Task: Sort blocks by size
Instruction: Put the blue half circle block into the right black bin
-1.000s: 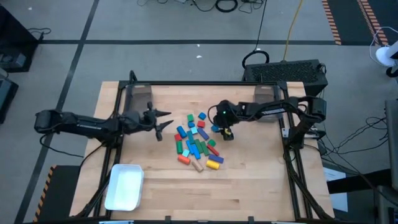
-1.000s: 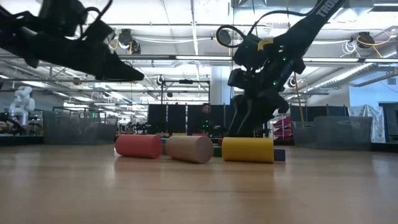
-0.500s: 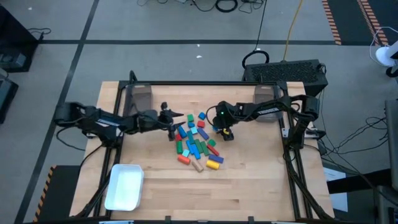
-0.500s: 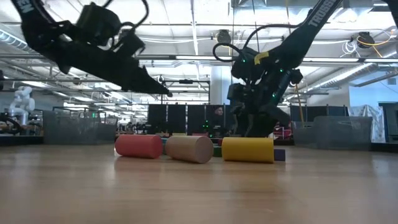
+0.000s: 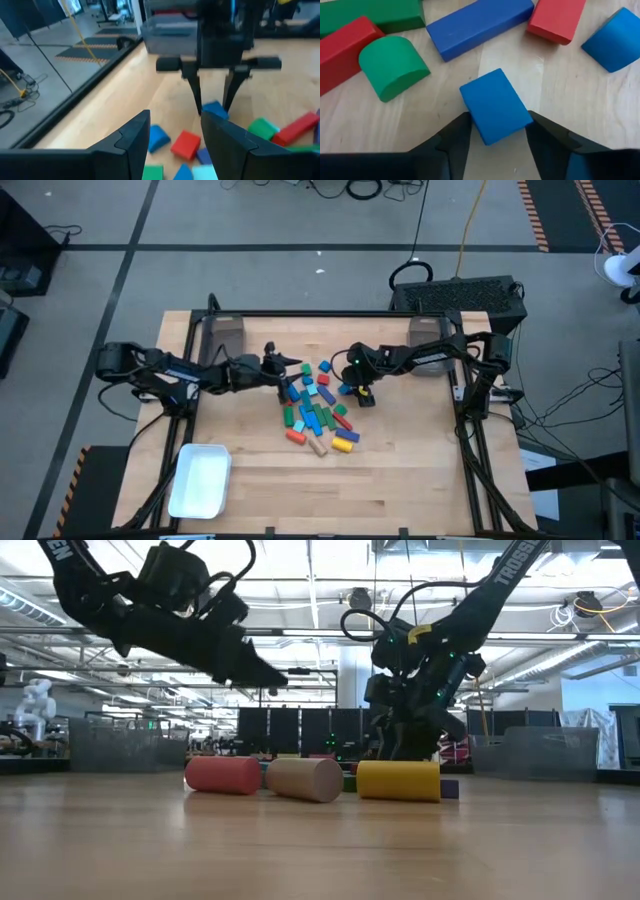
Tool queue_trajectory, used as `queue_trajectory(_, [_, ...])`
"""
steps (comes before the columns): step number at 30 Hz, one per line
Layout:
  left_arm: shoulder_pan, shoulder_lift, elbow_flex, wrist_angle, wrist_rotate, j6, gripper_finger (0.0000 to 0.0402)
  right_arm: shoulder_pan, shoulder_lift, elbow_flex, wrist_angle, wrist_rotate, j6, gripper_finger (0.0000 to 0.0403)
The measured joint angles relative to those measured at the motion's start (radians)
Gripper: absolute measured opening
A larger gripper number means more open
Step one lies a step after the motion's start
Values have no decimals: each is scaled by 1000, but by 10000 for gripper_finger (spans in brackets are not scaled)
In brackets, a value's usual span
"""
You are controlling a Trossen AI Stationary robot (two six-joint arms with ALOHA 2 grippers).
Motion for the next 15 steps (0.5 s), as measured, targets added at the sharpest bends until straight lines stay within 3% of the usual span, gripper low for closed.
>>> queue_trajectory(6, [0, 0, 4, 0, -3, 0, 180, 0, 0, 0, 4, 0, 19, 133])
queue_trajectory(15, [0, 0, 4, -2, -35, 38, 180, 0, -9, -1, 3, 8, 83, 127])
